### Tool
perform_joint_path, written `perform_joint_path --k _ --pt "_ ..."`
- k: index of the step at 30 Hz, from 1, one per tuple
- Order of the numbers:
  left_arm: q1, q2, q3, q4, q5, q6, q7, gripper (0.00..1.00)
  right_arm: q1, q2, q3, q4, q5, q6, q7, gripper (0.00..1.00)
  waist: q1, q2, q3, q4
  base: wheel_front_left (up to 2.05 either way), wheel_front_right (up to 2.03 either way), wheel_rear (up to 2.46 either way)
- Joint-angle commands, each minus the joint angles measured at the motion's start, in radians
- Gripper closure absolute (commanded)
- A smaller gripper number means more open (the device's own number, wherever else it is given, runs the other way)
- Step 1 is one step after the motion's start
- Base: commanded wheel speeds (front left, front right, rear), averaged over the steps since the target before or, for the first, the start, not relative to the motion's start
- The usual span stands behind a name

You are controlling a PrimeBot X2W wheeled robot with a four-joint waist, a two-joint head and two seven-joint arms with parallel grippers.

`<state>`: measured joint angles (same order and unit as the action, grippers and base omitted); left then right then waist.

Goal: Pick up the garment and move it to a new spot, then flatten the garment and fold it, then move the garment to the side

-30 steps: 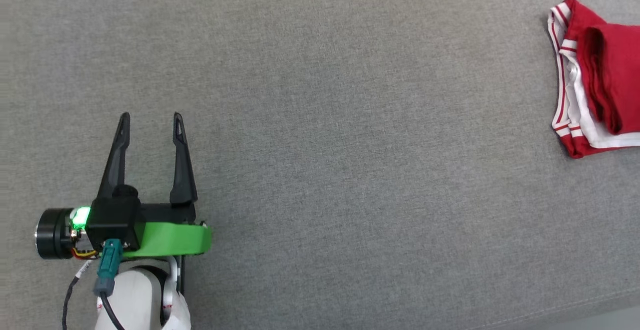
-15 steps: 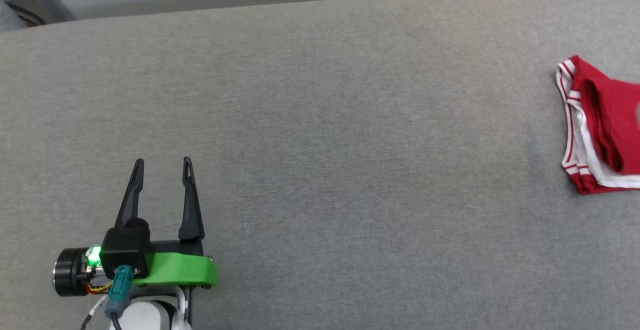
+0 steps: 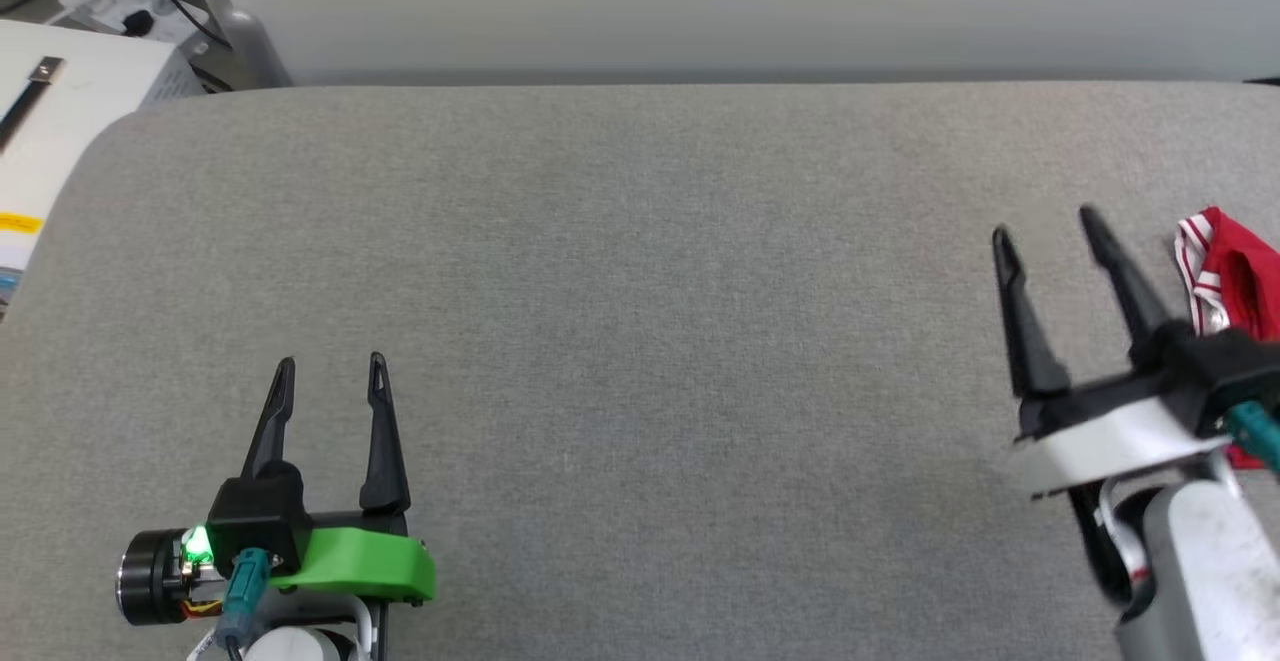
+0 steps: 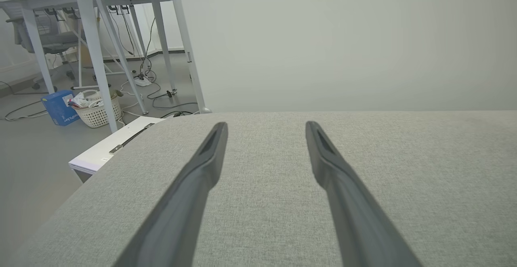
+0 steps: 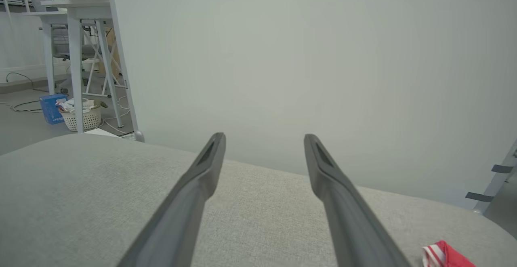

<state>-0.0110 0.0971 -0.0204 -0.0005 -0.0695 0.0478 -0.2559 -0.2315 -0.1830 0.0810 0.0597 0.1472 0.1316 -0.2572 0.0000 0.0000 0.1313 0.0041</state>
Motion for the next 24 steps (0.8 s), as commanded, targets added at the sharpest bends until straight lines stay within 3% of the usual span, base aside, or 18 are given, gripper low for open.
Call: perform_joint_path --k 1,9,24 --pt "0.014 -0.004 0.002 0.007 -0.008 -0.005 -0.006 0.0 0.032 0.015 0.001 -0.002 0.002 -0.001 -0.004 0.0 0.0 0.0 -0.028 0.021 0.0 0.0 0.0" --pt "0.04 -0.007 0.001 0.031 -0.021 -0.016 -0.006 0.0 0.177 0.075 -0.022 -0.009 -0.001 -0.001 -0.004 0.0 0.0 0.0 -0.068 0.019 0.0 0.0 0.0" --pt "0.065 -0.009 -0.011 0.051 -0.026 -0.033 -0.006 0.0 0.307 0.102 -0.055 -0.055 0.008 -0.001 0.003 0.0 0.0 0.0 -0.098 0.006 0.0 0.0 0.0"
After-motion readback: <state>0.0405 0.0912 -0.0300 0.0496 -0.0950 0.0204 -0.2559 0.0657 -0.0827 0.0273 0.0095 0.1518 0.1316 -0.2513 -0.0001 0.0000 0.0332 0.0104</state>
